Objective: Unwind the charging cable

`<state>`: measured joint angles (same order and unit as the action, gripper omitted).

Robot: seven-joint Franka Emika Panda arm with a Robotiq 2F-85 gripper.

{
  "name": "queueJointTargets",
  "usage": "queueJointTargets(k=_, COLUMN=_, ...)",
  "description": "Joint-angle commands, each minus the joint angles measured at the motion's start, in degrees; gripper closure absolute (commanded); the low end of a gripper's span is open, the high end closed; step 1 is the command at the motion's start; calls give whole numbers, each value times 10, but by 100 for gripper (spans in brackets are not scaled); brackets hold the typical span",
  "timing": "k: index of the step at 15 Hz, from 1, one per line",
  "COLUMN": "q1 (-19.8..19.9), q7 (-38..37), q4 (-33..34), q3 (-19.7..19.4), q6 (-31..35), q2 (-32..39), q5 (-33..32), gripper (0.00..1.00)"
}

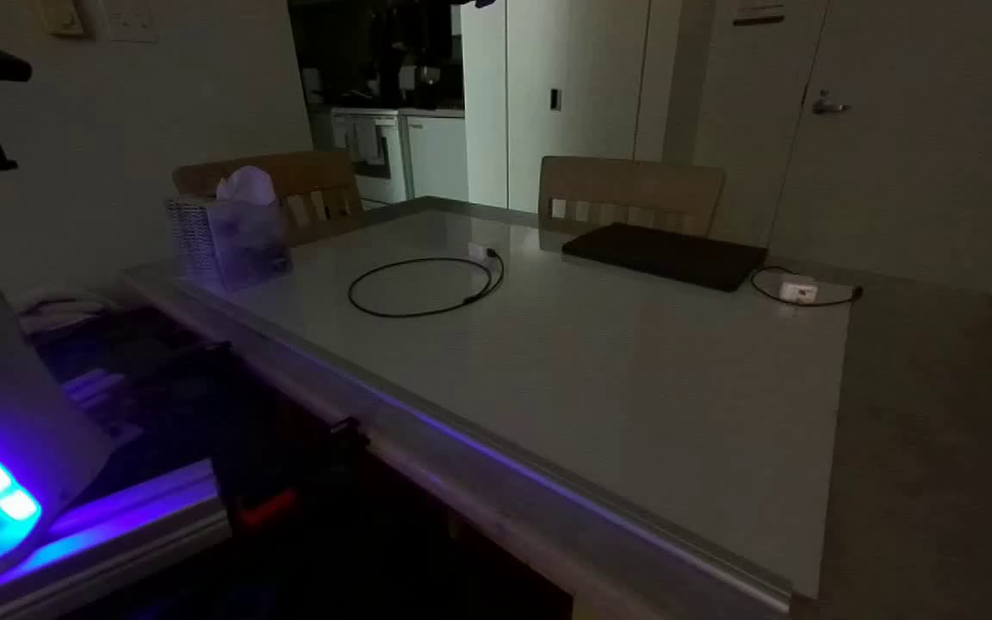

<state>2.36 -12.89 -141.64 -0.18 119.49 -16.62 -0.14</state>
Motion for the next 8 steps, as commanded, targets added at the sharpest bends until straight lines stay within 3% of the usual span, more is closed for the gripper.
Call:
queueJointTargets(k=1, q1=2, q7=1, q4=1, q3=2, q6=-1, q2=0, q5=1, gripper=0)
queueJointTargets(k=8, q1=-33, q7=77, q4=115, q3=27, q6=-36, q2=98, q5=-37, gripper=0)
